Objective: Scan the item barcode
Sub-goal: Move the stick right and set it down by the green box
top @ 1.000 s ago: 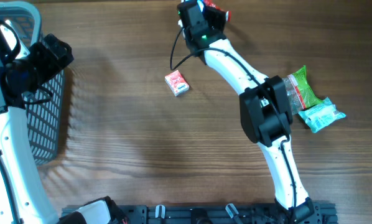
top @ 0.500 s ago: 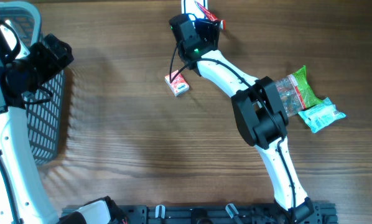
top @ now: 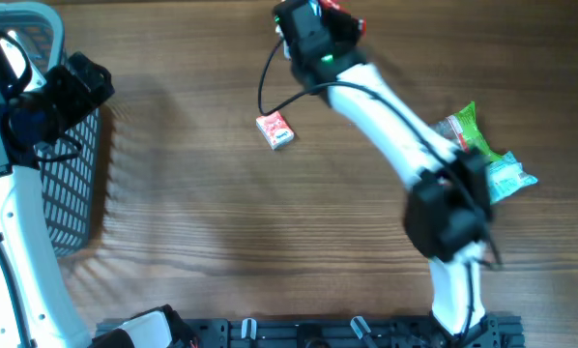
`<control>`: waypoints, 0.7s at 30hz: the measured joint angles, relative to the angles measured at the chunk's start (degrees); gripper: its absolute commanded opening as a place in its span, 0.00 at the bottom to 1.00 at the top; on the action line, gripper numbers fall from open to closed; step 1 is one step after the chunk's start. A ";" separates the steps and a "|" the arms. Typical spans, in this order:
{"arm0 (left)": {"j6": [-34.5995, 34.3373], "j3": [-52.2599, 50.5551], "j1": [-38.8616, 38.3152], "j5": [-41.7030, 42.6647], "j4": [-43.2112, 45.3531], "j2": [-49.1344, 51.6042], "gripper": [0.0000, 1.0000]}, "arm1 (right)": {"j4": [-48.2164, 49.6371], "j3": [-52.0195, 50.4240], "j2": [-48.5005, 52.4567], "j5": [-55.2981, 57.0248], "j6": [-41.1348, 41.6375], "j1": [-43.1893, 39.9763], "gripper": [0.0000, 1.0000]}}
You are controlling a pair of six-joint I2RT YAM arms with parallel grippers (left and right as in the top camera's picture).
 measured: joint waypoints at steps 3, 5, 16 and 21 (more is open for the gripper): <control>0.00 0.00 0.00 0.02 0.02 0.00 1.00 | -14.64 0.26 -8.35 -10.71 11.04 -1.70 0.04; 0.00 0.00 0.00 0.02 0.00 0.00 1.00 | -22.27 0.68 -12.76 -18.10 17.62 -4.07 0.04; 0.02 0.00 0.00 0.02 -0.02 0.00 1.00 | -38.45 -11.10 -15.72 -40.83 42.01 -24.63 0.09; 0.00 0.00 0.00 0.02 -0.04 0.00 1.00 | -32.54 -24.13 -14.97 -42.82 44.78 -30.34 0.83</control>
